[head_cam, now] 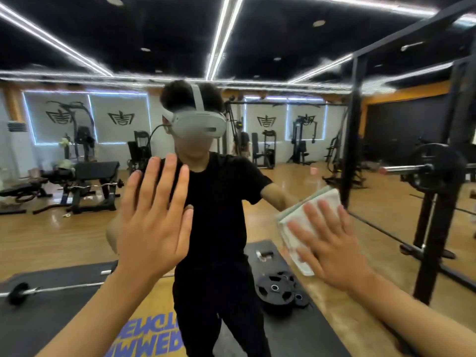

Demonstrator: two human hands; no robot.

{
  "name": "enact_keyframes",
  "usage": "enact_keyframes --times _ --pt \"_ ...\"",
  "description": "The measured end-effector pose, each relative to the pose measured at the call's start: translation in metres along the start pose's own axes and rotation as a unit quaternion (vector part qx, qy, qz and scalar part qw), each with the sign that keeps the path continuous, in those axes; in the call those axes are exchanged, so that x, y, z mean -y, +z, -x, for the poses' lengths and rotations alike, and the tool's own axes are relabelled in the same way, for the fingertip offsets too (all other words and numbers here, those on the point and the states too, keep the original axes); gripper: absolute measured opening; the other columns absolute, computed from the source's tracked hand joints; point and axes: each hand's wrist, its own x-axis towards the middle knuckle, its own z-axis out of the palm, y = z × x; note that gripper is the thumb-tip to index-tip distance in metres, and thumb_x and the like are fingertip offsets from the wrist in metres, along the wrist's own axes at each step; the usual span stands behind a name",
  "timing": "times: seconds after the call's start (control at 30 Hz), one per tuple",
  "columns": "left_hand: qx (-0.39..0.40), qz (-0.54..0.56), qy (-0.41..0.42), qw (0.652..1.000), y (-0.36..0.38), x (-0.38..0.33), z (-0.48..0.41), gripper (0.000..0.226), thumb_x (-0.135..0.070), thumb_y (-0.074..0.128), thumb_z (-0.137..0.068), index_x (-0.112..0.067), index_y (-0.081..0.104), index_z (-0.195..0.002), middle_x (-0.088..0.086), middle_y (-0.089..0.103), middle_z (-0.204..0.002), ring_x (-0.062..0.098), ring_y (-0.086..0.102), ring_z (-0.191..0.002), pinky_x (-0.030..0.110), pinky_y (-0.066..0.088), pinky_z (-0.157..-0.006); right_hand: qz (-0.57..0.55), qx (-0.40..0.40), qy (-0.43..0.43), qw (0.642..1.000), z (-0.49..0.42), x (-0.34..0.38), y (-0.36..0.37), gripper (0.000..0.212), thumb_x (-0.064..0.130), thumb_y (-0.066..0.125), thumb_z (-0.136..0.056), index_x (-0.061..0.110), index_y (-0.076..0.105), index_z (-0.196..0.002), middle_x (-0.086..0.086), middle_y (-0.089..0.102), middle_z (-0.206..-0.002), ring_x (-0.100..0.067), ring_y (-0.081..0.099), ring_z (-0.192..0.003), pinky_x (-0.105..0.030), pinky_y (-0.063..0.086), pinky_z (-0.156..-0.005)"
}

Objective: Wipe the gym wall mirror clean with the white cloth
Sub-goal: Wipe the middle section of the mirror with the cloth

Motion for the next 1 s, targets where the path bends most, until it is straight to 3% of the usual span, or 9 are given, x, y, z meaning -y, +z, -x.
enact_keyframes --times 0.07,0.17,0.23,0.33,0.5,0.67,0.8,1.0 --pt "-0.014 -0.013 -0.007 1.000 0.003 -0.001 0.000 0.067 -0.033 0.042 -0.106 -0.005 0.029 -0.165 0.018 0.020 -0.174 0.037 0.017 -0.162 0.056 0.014 -0.131 -0.042 -0.019 0.133 0.990 -0.020 -0.034 -0.016 0.063 0.045 0.026 -0.110 0.030 0.009 -0.169 -0.016 0.001 -0.176 -0.041 0.001 -0.162 -0.069 0.009 -0.125" --pt "-0.020 -0.020 -0.010 1.000 0.004 -0.004 -0.002 0.070 -0.037 0.048 -0.105 -0.005 0.031 -0.165 0.019 0.023 -0.173 0.037 0.017 -0.162 0.056 0.015 -0.130 -0.092 -0.079 0.313 0.942 -0.079 -0.007 -0.035 0.063 0.045 0.019 -0.111 0.023 0.008 -0.169 -0.017 -0.005 -0.175 -0.040 -0.007 -0.161 -0.068 0.003 -0.125" --pt "-0.022 -0.020 -0.009 1.000 0.004 -0.005 -0.003 0.068 -0.037 0.046 -0.105 -0.004 0.033 -0.163 0.020 0.024 -0.172 0.037 0.018 -0.162 0.055 0.014 -0.131 -0.113 -0.081 0.285 0.948 -0.115 0.038 -0.039 0.064 0.045 0.018 -0.111 0.025 0.002 -0.169 -0.015 -0.011 -0.175 -0.038 -0.013 -0.161 -0.065 -0.004 -0.127" --pt "-0.020 -0.022 0.002 1.000 0.001 -0.002 -0.002 0.068 -0.040 0.042 -0.106 -0.005 0.032 -0.164 0.019 0.023 -0.173 0.037 0.019 -0.161 0.055 0.013 -0.131 -0.111 -0.061 0.135 0.983 -0.138 0.081 -0.042 0.062 0.046 0.027 -0.111 0.031 0.009 -0.169 -0.011 -0.005 -0.176 -0.035 -0.009 -0.162 -0.063 -0.001 -0.128" --pt "0.001 -0.033 0.018 0.999 -0.004 0.000 -0.004 0.066 -0.043 0.039 -0.105 -0.017 0.032 -0.165 0.019 0.019 -0.174 0.038 0.017 -0.161 0.061 0.017 -0.128 -0.057 -0.085 -0.073 0.992 -0.112 -0.015 -0.036 0.061 0.050 0.042 -0.109 0.034 0.028 -0.165 -0.008 0.015 -0.175 -0.032 0.009 -0.162 -0.059 0.009 -0.129" --pt "0.015 -0.028 -0.007 0.999 -0.011 -0.013 -0.010 0.068 -0.046 0.045 -0.100 -0.011 0.045 -0.158 0.026 0.022 -0.171 0.039 0.013 -0.161 0.057 0.009 -0.130 -0.024 -0.072 -0.002 0.997 -0.059 -0.133 -0.033 0.064 0.051 0.036 -0.108 0.030 0.024 -0.167 -0.013 0.011 -0.175 -0.037 0.006 -0.162 -0.064 0.010 -0.128" --pt "-0.016 0.031 -0.072 0.997 -0.017 -0.066 -0.026 0.070 -0.045 0.054 -0.091 -0.006 0.049 -0.150 0.034 0.028 -0.162 0.042 0.017 -0.158 0.052 0.005 -0.131 -0.046 -0.070 0.059 0.995 -0.037 -0.162 -0.030 0.063 0.050 0.032 -0.108 0.027 0.026 -0.166 -0.014 0.009 -0.176 -0.036 0.004 -0.162 -0.064 0.008 -0.127" --pt "0.017 0.074 0.030 0.997 0.010 -0.183 -0.075 0.072 -0.040 0.054 -0.095 -0.013 0.043 -0.160 0.019 0.019 -0.173 0.036 0.016 -0.162 0.055 0.012 -0.131 -0.069 -0.078 0.072 0.992 -0.037 -0.153 -0.030 0.062 0.051 0.028 -0.111 0.029 0.020 -0.168 -0.011 0.005 -0.176 -0.033 -0.001 -0.163 -0.062 0.006 -0.129"
